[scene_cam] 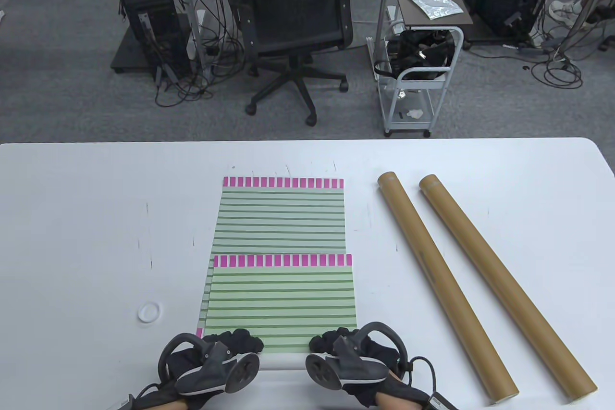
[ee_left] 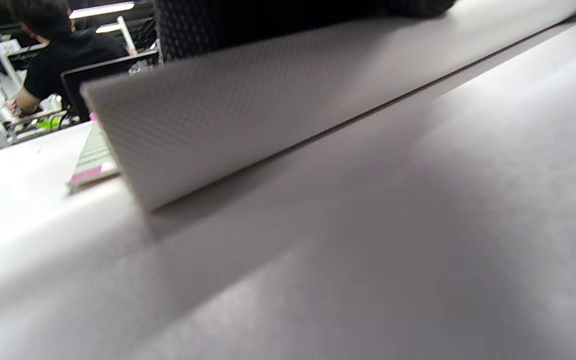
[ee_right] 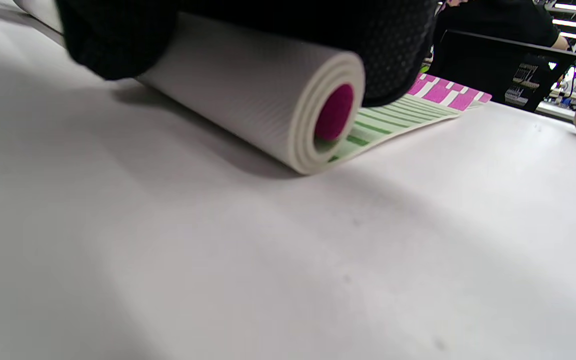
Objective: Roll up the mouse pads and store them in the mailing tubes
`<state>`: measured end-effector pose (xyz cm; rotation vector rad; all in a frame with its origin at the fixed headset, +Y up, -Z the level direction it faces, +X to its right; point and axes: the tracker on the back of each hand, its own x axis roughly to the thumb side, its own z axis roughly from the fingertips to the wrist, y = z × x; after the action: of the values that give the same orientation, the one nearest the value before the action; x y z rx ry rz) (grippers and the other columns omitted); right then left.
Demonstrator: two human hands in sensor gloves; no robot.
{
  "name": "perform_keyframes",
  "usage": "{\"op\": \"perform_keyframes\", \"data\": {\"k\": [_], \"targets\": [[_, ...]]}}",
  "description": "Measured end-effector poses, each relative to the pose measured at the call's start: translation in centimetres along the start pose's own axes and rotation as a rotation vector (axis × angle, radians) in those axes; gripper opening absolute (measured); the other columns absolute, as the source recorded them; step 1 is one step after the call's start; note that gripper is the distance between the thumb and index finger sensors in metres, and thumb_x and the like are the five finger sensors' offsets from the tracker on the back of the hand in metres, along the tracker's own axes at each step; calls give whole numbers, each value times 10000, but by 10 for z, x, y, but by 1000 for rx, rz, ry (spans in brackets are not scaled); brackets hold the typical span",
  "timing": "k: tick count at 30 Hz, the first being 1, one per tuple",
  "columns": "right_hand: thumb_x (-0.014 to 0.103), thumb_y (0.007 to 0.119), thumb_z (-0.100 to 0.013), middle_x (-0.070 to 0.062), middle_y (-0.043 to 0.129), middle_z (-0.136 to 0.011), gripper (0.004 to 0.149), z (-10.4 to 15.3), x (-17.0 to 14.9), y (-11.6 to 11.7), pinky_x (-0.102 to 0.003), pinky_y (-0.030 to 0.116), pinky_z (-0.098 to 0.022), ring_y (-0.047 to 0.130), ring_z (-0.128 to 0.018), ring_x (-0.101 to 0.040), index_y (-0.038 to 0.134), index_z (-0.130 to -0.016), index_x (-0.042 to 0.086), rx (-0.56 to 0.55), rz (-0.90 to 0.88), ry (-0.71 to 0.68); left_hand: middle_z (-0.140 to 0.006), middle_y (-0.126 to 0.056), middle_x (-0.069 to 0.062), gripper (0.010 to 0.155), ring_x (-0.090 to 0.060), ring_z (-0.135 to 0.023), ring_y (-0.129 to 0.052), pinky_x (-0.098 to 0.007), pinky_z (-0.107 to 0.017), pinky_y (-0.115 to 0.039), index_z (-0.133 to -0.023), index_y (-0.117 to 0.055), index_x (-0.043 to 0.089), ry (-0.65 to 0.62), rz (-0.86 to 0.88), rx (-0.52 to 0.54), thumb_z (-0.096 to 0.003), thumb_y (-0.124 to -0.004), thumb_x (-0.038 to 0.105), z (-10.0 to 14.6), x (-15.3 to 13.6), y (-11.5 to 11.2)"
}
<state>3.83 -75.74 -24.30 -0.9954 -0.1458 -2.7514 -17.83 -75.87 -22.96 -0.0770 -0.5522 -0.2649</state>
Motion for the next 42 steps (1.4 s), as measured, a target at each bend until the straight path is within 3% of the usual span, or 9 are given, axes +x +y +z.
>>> {"op": "perform_keyframes", "data": {"k": [4, 9, 15, 18, 21, 29, 33, 37, 42], "targets": [[347, 676, -432, -13, 828, -843, 550, 0, 0, -1, -387, 799, -547, 908, -652, -204, 647, -961, 201, -10, 14, 2, -979, -765, 103, 595, -152, -825, -937, -300, -592, -864, -945, -634, 359, -15, 22, -5, -389, -732, 548, 3, 0, 1], [319, 652, -435, -14, 842, -829, 533, -2, -3, -2, -388, 804, -539, 917, -639, -205, 669, -954, 195, 4, -18, 3, -891, -869, 101, 553, -126, -767, -955, -275, -595, -852, -923, -701, 373, 16, -69, 35, -392, -773, 506, 3, 4, 5], [325, 640, -448, -35, 835, -843, 536, 0, -5, -3, -410, 794, -552, 907, -656, -229, 674, -964, 184, 53, -92, 8, -863, -889, 101, 532, -130, -727, -975, -231, -532, -867, -915, -707, 341, -2, -44, 4, -406, -742, 491, 2, 3, 5], [384, 670, -455, -39, 768, -919, 564, 4, -5, -3, -442, 745, -609, 849, -743, -258, 627, -991, 214, 23, -55, 11, -865, -889, 93, 523, -135, -731, -971, -237, -535, -863, -921, -704, 331, 3, -37, 1, -417, -722, 469, 2, 3, 5], [448, 728, -420, -33, 736, -913, 644, 4, -1, -1, -433, 739, -614, 833, -732, -229, 581, -1000, 211, 8, -10, -4, -876, -883, 94, 519, -133, -748, -964, -245, -558, -850, -933, -694, 328, 20, -11, -24, -428, -689, 449, -2, 0, 3], [393, 725, -427, -25, 812, -856, 572, -1, -2, 1, -407, 783, -566, 890, -673, -213, 663, -964, 207, -22, -16, 24, -959, -807, 129, 493, -128, -832, -914, -237, -605, -831, -934, -680, 407, 55, 1, -21, -445, -637, 451, -2, -5, 1], [390, 730, -419, -19, 839, -839, 563, -1, 1, -2, -390, 801, -548, 913, -659, -205, 689, -950, 207, -24, 24, 12, -862, -898, 115, 492, -132, -740, -970, -232, -555, -853, -913, -719, 410, 43, 47, -43, -429, -659, 477, -3, -9, 3], [395, 743, -410, -25, 869, -804, 556, 1, 3, -4, -385, 815, -523, 933, -624, -207, 726, -930, 198, 25, -51, -14, -839, -923, 95, 490, -145, -713, -989, -248, -531, -868, -899, -752, 378, 6, 79, -69, -423, -677, 464, 0, -7, 5], [353, 697, -423, -29, 876, -799, 528, 1, 4, -5, -384, 824, -512, 944, -612, -209, 737, -926, 198, 16, -15, -18, -884, -876, 109, 466, -141, -714, -1006, -213, -494, -899, -876, -736, 437, 36, 33, 0, -415, -686, 486, 2, -7, 5]]}}
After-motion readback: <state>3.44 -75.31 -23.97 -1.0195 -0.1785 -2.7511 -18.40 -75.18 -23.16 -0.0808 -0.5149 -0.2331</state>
